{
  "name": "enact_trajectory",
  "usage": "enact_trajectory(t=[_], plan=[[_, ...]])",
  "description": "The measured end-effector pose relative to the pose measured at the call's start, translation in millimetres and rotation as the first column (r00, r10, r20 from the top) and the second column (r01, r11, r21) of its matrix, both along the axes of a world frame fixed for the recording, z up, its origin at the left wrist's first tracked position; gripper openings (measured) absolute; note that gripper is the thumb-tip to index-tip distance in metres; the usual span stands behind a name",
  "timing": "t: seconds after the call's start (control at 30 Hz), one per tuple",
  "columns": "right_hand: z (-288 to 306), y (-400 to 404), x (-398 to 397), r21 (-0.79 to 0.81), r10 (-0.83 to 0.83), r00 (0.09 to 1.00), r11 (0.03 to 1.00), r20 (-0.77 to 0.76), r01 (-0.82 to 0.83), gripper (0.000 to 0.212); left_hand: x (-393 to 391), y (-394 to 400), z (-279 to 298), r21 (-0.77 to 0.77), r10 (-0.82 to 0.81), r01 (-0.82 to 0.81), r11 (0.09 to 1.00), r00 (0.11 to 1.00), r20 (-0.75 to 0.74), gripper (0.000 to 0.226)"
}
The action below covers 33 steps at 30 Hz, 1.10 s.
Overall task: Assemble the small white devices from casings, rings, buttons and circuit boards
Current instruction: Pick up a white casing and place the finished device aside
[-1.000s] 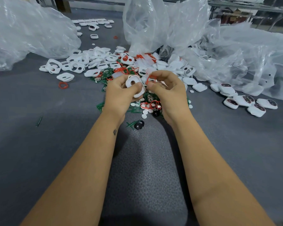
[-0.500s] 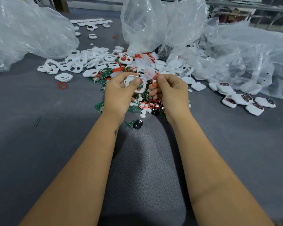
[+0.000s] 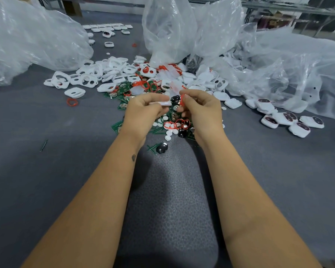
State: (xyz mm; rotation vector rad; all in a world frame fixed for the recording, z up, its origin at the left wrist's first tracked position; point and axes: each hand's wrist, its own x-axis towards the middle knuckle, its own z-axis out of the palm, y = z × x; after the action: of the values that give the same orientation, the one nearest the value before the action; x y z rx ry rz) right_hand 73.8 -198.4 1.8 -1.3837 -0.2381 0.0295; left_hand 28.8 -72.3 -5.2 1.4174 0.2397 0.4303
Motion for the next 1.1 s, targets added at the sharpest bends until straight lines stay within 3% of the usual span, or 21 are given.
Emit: enact_trajectory(t=[0.13, 0.3, 0.5, 0.9, 0.97, 1.03, 1.1], plan=[[1, 1, -1, -0.076, -0.050, 0.995, 0.996, 0.081, 0.056, 0.015, -2, -2, 2, 0.013, -0.091, 0.092, 0.996, 0.996, -0.020, 0.021], [0, 5, -3, -0.172, -0.011, 0.989, 0.985, 0.148, 0.036, 0.015, -1, 0, -1, 0.207, -0.065, 0.061, 0.977, 0.998, 0.011, 0.015], [0, 8, -6, -0.206, 0.189, 0.973, 0.965, 0.135, -0.159, 0.036, -3, 7, 2, 0.112, -0.008, 0.009, 0.994, 1.000, -0.005, 0.027], [-4, 9, -4, -0.198, 0.069, 0.985, 0.980, 0.157, -0.037, 0.030, 0, 4, 1, 0.072, -0.041, 0.041, 0.997, 0.999, 0.004, 0.028], [-6, 9, -3, -0.189, 0.040, 0.987, 0.982, 0.156, -0.010, 0.027, 1, 3, 0, 0.196, -0.001, 0.002, 0.981, 1.000, -0.005, 0.027], [-8, 8, -2, -0.203, 0.012, 0.987, 0.979, 0.163, 0.021, 0.023, 3, 3, -3, 0.378, 0.047, -0.047, 0.925, 0.999, 0.008, 0.043], [-9, 6, 0, -0.235, -0.002, 0.985, 0.971, 0.172, 0.043, 0.022, 3, 1, -5, 0.348, 0.055, -0.062, 0.935, 0.998, 0.030, 0.064]])
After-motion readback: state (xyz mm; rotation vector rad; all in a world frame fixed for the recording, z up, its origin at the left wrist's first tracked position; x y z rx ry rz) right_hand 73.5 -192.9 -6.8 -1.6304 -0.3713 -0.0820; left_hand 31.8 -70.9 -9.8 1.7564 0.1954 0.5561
